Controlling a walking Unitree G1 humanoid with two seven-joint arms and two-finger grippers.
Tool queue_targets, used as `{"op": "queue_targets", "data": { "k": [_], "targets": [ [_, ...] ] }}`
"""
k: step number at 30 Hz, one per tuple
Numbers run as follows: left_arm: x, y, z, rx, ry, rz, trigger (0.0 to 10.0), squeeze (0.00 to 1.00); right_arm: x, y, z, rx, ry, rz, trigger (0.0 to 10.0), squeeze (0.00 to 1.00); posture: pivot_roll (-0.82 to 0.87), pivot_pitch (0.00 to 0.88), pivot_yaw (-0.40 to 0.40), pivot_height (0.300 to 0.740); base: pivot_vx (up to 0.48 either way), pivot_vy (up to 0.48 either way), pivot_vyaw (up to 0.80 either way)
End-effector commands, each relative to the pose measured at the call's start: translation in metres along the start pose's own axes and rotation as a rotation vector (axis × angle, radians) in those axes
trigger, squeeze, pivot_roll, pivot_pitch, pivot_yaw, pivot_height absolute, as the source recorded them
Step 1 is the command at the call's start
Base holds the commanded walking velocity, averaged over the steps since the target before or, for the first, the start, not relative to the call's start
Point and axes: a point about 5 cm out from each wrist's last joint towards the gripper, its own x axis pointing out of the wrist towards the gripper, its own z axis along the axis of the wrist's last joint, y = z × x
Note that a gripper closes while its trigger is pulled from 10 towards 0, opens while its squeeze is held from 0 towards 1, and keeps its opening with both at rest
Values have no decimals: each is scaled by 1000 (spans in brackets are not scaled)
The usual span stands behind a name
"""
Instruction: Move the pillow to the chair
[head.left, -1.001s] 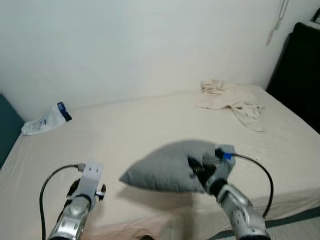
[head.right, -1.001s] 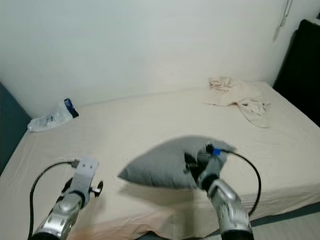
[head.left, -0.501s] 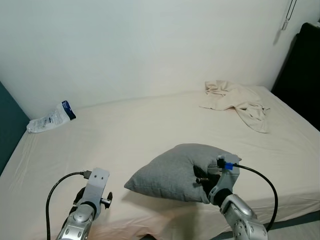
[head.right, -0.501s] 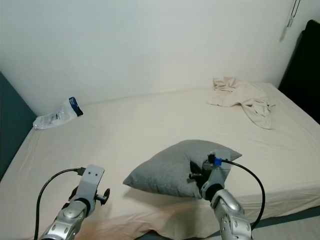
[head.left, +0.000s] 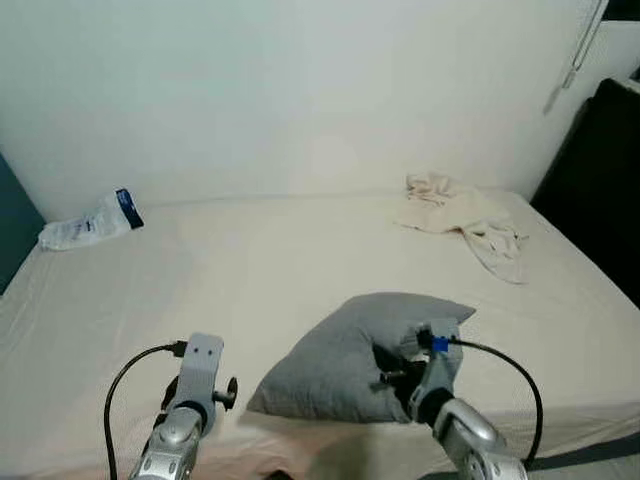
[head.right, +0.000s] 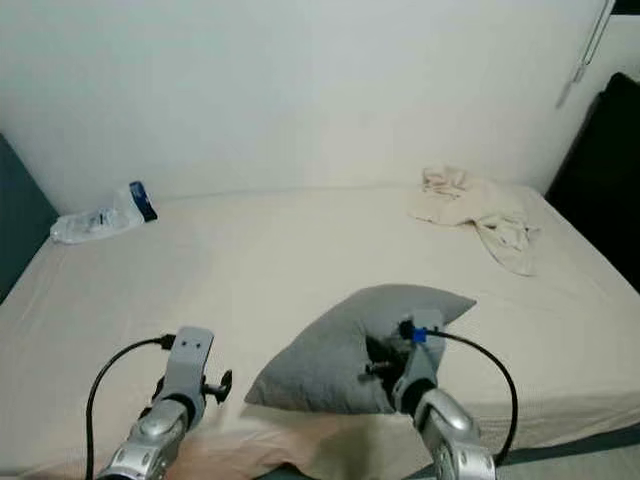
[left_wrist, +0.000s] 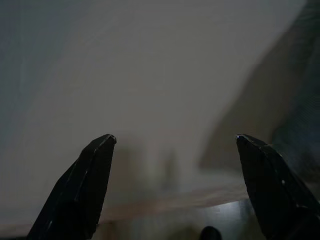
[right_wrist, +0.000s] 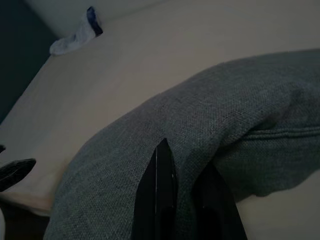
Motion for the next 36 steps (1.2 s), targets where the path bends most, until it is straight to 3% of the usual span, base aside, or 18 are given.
{"op": "queue_targets", "data": {
  "k": [1, 10, 16, 36],
  "targets": [
    [-3, 1, -6, -8, 3, -6, 10000, 0, 7, 4, 14, -22, -61, 19, 10000, 0, -80, 0, -70, 740, 0, 0, 763],
    [1, 4, 9, -4, -51, -24, 10000, 0, 9, 5, 29, -17, -138, 2, 10000, 0, -96, 0, -40, 740, 0, 0, 763],
    [6, -2, 27, 15, -108, -53, 10000, 0, 12, 4, 53, -38, -217, 6, 10000, 0, -99, 0, -30, 740, 0, 0, 763],
    [7, -5, 39, 41, -143, -80, 10000, 0, 22, 25, 82, -48, -319, 115, 10000, 0, -93, 0, -18, 740, 0, 0, 763]
  ]
}}
